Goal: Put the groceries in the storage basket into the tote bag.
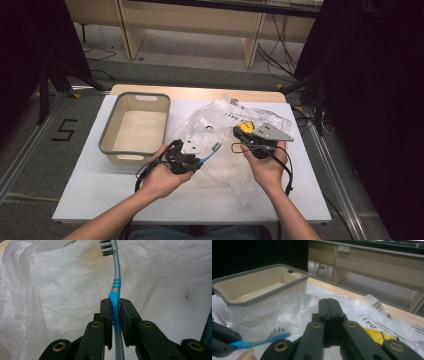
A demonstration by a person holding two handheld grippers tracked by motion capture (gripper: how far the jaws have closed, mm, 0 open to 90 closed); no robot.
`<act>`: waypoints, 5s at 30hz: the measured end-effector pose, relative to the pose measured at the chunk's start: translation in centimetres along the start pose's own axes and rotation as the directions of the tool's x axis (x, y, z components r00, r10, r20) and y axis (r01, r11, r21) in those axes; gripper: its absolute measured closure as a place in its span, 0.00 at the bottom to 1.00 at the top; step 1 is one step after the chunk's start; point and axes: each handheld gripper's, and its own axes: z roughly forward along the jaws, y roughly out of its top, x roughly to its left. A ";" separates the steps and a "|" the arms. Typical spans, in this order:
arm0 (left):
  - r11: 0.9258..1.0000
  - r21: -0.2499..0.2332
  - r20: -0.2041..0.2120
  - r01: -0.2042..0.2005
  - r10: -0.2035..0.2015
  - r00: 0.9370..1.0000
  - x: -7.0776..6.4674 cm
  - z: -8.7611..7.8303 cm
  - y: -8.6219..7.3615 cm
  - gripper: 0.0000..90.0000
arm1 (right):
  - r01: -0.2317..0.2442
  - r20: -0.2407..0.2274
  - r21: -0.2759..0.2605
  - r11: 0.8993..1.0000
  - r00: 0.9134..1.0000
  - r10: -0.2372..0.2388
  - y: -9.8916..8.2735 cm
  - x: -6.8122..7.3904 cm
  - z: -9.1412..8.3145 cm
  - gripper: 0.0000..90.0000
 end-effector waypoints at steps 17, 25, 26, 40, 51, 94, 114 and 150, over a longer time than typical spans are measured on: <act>0.999 0.044 -0.040 -0.008 0.010 0.999 -0.1 4.2 1.7 0.90 | -0.002 -0.006 -0.004 1.000 1.000 0.002 0.0 0.1 0.0 1.00; 0.999 0.032 -0.049 -0.014 0.016 0.999 -0.1 5.0 2.2 0.89 | -0.004 -0.008 -0.003 1.000 1.000 0.004 0.0 0.2 0.1 1.00; 0.999 0.030 -0.053 -0.014 0.015 0.999 0.0 5.2 2.3 0.89 | -0.005 -0.009 -0.003 1.000 1.000 0.005 0.0 0.2 0.1 1.00; 1.000 -0.002 -0.067 -0.020 0.020 0.998 -0.2 7.6 3.0 0.89 | -0.005 -0.008 -0.002 1.000 1.000 0.005 0.0 0.2 0.1 1.00; 1.000 -0.016 -0.095 -0.026 0.024 0.995 0.0 9.2 3.1 0.89 | -0.004 -0.007 -0.001 1.000 1.000 0.004 -0.1 0.1 0.1 1.00; 0.990 -0.132 -0.030 -0.056 0.053 0.998 -1.0 1.8 0.2 0.63 | -0.002 -0.062 0.103 0.995 0.998 0.009 -1.7 -0.1 -0.4 1.00; 0.980 -0.200 -0.077 0.015 -0.031 0.997 1.1 -2.3 -2.1 0.62 | 0.058 -0.225 0.381 0.923 0.974 0.032 -6.1 0.3 -0.4 1.00; 0.988 0.131 -0.125 0.080 -0.064 0.990 4.1 5.1 -3.9 0.86 | -0.024 -0.193 0.332 0.943 0.977 0.093 -7.1 -1.0 -2.7 0.73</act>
